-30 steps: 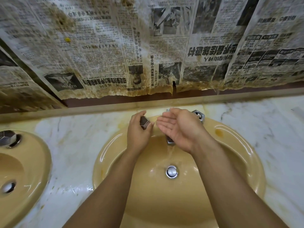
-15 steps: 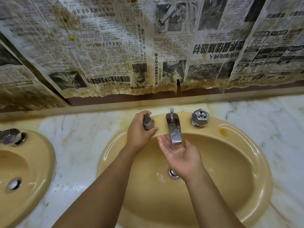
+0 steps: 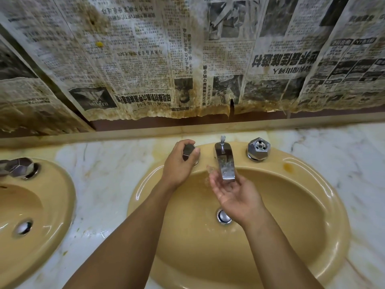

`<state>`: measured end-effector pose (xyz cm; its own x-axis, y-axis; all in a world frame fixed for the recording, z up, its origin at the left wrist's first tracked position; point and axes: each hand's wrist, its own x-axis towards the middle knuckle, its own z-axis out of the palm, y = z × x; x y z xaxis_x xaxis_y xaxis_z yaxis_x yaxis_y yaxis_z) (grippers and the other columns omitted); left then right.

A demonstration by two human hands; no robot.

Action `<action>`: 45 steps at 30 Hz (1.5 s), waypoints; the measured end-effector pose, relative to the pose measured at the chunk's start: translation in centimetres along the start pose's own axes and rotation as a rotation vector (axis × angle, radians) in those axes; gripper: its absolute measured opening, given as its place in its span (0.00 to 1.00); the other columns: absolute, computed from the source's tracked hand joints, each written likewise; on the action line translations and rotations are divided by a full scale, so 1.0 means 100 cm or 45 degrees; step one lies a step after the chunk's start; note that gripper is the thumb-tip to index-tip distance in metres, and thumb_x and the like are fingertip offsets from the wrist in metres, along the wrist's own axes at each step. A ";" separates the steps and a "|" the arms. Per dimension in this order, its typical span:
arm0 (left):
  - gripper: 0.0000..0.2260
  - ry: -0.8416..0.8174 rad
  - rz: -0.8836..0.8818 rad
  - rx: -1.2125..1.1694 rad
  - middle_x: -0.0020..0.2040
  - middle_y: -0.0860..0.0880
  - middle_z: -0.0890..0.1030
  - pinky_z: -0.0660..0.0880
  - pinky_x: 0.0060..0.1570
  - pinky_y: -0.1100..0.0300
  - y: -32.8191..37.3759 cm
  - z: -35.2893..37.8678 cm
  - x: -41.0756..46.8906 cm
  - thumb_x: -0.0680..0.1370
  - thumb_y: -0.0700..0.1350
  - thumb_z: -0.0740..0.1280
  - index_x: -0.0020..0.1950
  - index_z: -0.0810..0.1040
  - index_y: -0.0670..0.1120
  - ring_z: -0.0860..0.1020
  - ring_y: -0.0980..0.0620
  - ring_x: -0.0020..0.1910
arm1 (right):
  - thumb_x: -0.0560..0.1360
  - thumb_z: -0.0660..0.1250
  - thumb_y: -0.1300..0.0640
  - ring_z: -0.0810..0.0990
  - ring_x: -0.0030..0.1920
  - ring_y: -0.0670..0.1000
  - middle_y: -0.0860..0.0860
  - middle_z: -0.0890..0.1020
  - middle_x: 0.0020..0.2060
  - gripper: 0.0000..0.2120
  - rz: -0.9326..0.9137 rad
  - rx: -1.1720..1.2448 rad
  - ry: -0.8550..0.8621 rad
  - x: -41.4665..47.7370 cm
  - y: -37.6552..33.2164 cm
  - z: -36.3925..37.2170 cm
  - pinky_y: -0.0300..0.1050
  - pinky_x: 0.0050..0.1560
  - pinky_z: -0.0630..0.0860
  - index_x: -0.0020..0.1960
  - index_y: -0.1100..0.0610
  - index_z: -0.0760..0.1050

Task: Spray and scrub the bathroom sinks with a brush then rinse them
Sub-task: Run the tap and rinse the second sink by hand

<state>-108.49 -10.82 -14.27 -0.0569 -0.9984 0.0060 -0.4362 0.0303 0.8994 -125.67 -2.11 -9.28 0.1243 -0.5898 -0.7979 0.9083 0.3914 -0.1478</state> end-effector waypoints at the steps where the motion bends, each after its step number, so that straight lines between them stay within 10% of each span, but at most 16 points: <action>1: 0.10 0.014 0.002 0.026 0.53 0.60 0.80 0.69 0.49 0.74 0.001 0.001 -0.001 0.83 0.54 0.67 0.63 0.75 0.55 0.77 0.68 0.52 | 0.85 0.58 0.56 0.82 0.51 0.59 0.63 0.83 0.52 0.16 -0.028 -0.065 0.091 -0.002 0.000 -0.007 0.50 0.47 0.82 0.57 0.68 0.77; 7: 0.13 0.230 -0.062 0.056 0.49 0.59 0.81 0.69 0.45 0.70 0.006 0.014 0.003 0.87 0.49 0.55 0.57 0.80 0.54 0.77 0.66 0.50 | 0.84 0.56 0.57 0.83 0.36 0.54 0.58 0.83 0.40 0.16 -0.309 -0.263 0.129 -0.039 -0.023 0.000 0.45 0.41 0.77 0.51 0.65 0.79; 17: 0.14 0.043 -0.100 -0.264 0.33 0.57 0.79 0.71 0.37 0.57 0.000 0.003 0.013 0.83 0.57 0.61 0.44 0.80 0.53 0.75 0.55 0.31 | 0.86 0.58 0.52 0.81 0.61 0.57 0.61 0.82 0.59 0.20 -0.481 -1.124 -0.184 -0.043 -0.007 0.106 0.53 0.67 0.77 0.68 0.67 0.72; 25: 0.04 0.252 -0.160 -0.104 0.43 0.58 0.84 0.82 0.49 0.51 0.012 0.021 0.008 0.76 0.54 0.68 0.46 0.79 0.56 0.82 0.58 0.43 | 0.80 0.62 0.63 0.86 0.42 0.56 0.64 0.85 0.49 0.10 -0.821 -0.462 0.239 -0.037 -0.020 0.023 0.44 0.43 0.82 0.52 0.67 0.80; 31: 0.14 0.262 -0.100 0.041 0.42 0.57 0.81 0.80 0.49 0.56 0.006 0.023 0.004 0.73 0.55 0.76 0.53 0.75 0.55 0.81 0.59 0.45 | 0.86 0.55 0.55 0.80 0.59 0.63 0.66 0.78 0.61 0.17 -0.181 -0.083 0.132 -0.013 -0.005 -0.026 0.55 0.60 0.75 0.57 0.69 0.75; 38: 0.36 0.123 -0.115 0.237 0.53 0.58 0.80 0.74 0.59 0.58 0.000 0.009 0.000 0.72 0.58 0.78 0.74 0.68 0.51 0.79 0.55 0.53 | 0.85 0.53 0.60 0.79 0.62 0.68 0.71 0.80 0.59 0.19 0.037 0.267 -0.101 0.002 0.016 0.006 0.59 0.63 0.76 0.64 0.73 0.73; 45: 0.25 0.025 0.095 0.732 0.64 0.59 0.78 0.63 0.65 0.50 -0.025 -0.019 -0.015 0.78 0.63 0.66 0.73 0.66 0.60 0.74 0.55 0.66 | 0.86 0.53 0.57 0.78 0.63 0.68 0.69 0.79 0.61 0.20 0.015 0.363 -0.108 0.011 0.014 -0.009 0.58 0.65 0.75 0.67 0.72 0.71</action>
<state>-105.61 -9.45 -15.67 -0.0920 -0.9931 0.0733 -0.8498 0.1166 0.5140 -124.64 -1.56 -10.86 0.1573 -0.6481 -0.7451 0.9807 0.1913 0.0407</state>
